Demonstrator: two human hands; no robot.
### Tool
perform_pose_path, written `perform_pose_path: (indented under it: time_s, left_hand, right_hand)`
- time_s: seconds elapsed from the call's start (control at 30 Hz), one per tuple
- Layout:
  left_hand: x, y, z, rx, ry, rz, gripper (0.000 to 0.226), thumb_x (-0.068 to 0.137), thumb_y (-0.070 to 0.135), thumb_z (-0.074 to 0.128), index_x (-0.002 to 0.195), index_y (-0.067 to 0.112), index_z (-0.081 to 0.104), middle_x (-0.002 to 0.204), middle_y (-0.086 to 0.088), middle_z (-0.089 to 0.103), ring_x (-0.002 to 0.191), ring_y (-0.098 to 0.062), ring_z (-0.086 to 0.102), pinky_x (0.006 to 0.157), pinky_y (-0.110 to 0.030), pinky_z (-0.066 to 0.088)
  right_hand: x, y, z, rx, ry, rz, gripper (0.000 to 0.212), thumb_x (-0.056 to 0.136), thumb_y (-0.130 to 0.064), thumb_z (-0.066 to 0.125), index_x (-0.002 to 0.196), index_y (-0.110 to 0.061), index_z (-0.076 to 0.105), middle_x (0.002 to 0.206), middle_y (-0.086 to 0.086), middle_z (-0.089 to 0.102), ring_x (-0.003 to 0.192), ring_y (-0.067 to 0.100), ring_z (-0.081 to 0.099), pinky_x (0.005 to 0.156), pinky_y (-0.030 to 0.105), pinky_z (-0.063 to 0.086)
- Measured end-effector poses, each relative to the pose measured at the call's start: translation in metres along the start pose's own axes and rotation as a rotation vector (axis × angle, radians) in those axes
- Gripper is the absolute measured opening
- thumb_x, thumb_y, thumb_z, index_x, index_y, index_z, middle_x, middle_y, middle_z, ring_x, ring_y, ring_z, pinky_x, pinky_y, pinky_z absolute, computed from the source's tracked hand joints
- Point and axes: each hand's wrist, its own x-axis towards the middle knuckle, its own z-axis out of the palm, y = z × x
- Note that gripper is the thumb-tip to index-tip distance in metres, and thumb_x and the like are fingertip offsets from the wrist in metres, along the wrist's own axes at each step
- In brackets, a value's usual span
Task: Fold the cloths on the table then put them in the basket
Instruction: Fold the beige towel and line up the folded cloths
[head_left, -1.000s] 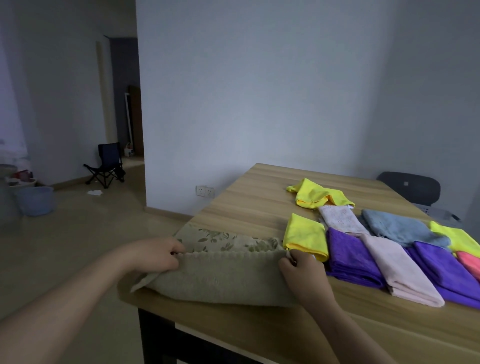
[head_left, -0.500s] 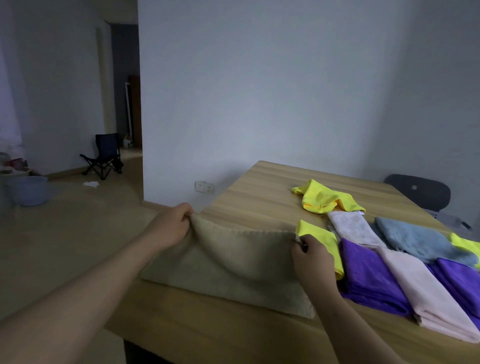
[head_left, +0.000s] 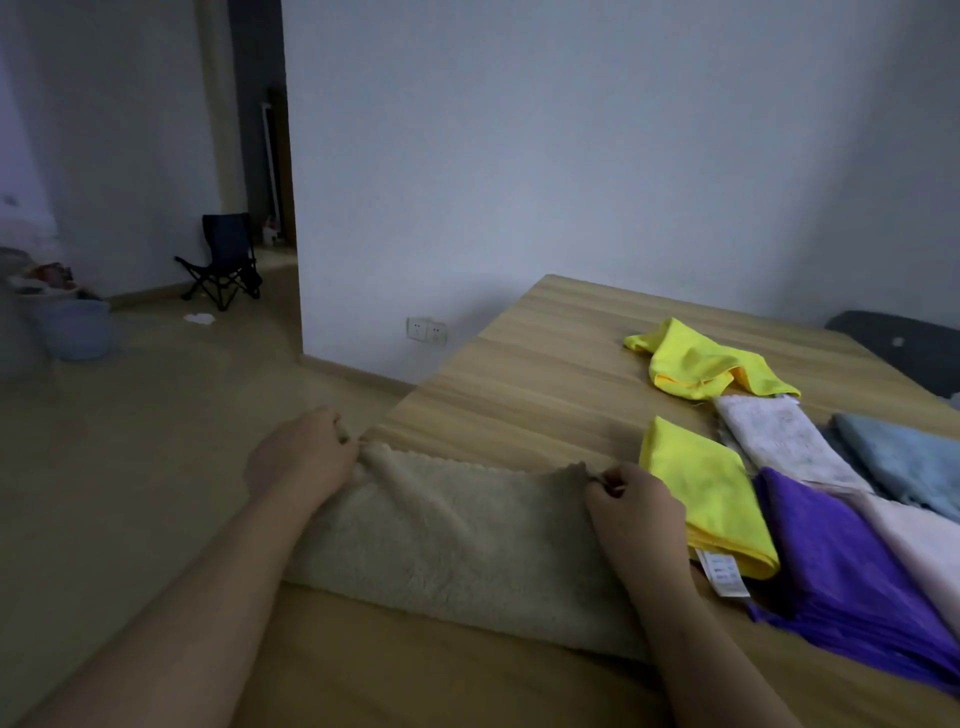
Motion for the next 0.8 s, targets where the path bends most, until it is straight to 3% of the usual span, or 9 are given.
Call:
perform_pose_path:
  time_s: [0.07,0.2,0.3,0.4,0.43,0.5,0.6,0.7,0.8]
  left_hand:
    - [0.0,0.001,0.006,-0.06,0.058,0.005,0.028,0.091,0.038,0.051,0.108,0.017,0.058,0.104,-0.003,0.061,0.084,-0.019,0.053,0.067,-0.028,0.035]
    - [0.006,-0.002,0.012,-0.155,0.074,0.083,0.023,0.09,0.032,0.053,0.076,0.014,0.051,0.079,-0.003,0.057,0.066,-0.016,0.048,0.054,-0.029,0.031]
    - [0.008,-0.004,0.014,-0.248,-0.026,0.026,0.023,0.089,0.03,0.054,0.074,0.013,0.05,0.079,-0.003,0.056,0.072,-0.019,0.051,0.058,-0.031,0.033]
    - [0.007,-0.005,0.009,-0.376,-0.169,-0.092,0.035,0.088,0.039,0.057,0.111,0.013,0.057,0.116,-0.007,0.058,0.101,-0.024,0.054,0.079,-0.035,0.042]
    - [0.006,-0.005,0.008,-0.423,-0.192,-0.125,0.053,0.087,0.041,0.059,0.129,0.011,0.048,0.132,-0.01,0.051,0.116,-0.027,0.049,0.091,-0.037,0.04]
    - [0.004,-0.004,0.006,-0.529,-0.188,-0.151,0.073,0.084,0.039,0.065,0.142,0.007,0.034,0.145,-0.012,0.039,0.129,-0.029,0.04,0.098,-0.036,0.035]
    - [0.005,-0.007,0.006,-0.65,-0.16,-0.183,0.066,0.079,0.029,0.072,0.134,0.005,0.046,0.135,-0.012,0.05,0.104,-0.022,0.053,0.082,-0.027,0.036]
    - [0.006,-0.013,0.006,-0.731,-0.17,-0.226,0.057,0.075,0.022,0.076,0.124,0.003,0.055,0.112,-0.006,0.059,0.07,-0.007,0.046,0.061,-0.021,0.035]
    - [0.008,-0.017,0.003,-0.778,-0.159,-0.254,0.063,0.073,0.018,0.077,0.128,0.0,0.051,0.118,-0.007,0.057,0.082,-0.016,0.05,0.076,-0.025,0.039]
  right_hand:
    - [0.003,0.0,0.002,-0.013,0.009,0.007,0.015,0.09,-0.021,0.051,0.08,-0.012,0.059,0.068,-0.001,0.054,0.06,0.008,0.044,0.051,0.027,0.032]
    - [0.005,0.002,0.007,-0.037,0.044,0.025,0.019,0.09,-0.022,0.049,0.073,-0.015,0.052,0.065,0.0,0.054,0.059,0.014,0.047,0.048,0.027,0.029]
    - [0.002,0.008,0.01,-0.1,0.046,-0.021,0.019,0.089,-0.022,0.052,0.072,-0.014,0.052,0.067,0.001,0.054,0.065,0.018,0.051,0.051,0.03,0.033]
    - [0.002,0.011,0.012,-0.243,0.014,-0.077,0.014,0.088,-0.024,0.054,0.087,-0.012,0.06,0.088,0.006,0.061,0.088,0.028,0.055,0.07,0.031,0.038]
    - [0.002,0.011,0.012,-0.271,0.016,-0.083,0.015,0.089,-0.025,0.053,0.09,-0.012,0.06,0.093,0.006,0.062,0.092,0.028,0.054,0.074,0.031,0.037]
    - [0.002,0.011,0.012,-0.287,0.018,-0.072,0.015,0.089,-0.028,0.052,0.092,-0.015,0.058,0.098,0.005,0.062,0.095,0.028,0.053,0.076,0.031,0.033]
    - [0.004,0.014,0.014,-0.3,0.003,-0.046,0.017,0.09,-0.03,0.051,0.097,-0.017,0.058,0.104,0.004,0.062,0.101,0.028,0.052,0.082,0.032,0.034]
    - [0.007,0.014,0.015,-0.323,-0.022,-0.019,0.026,0.089,-0.033,0.051,0.11,-0.019,0.058,0.114,0.005,0.057,0.109,0.028,0.048,0.087,0.032,0.035]
    - [0.008,0.009,0.012,-0.321,-0.047,0.023,0.031,0.089,-0.035,0.05,0.118,-0.025,0.056,0.119,0.005,0.055,0.114,0.03,0.044,0.09,0.035,0.036]
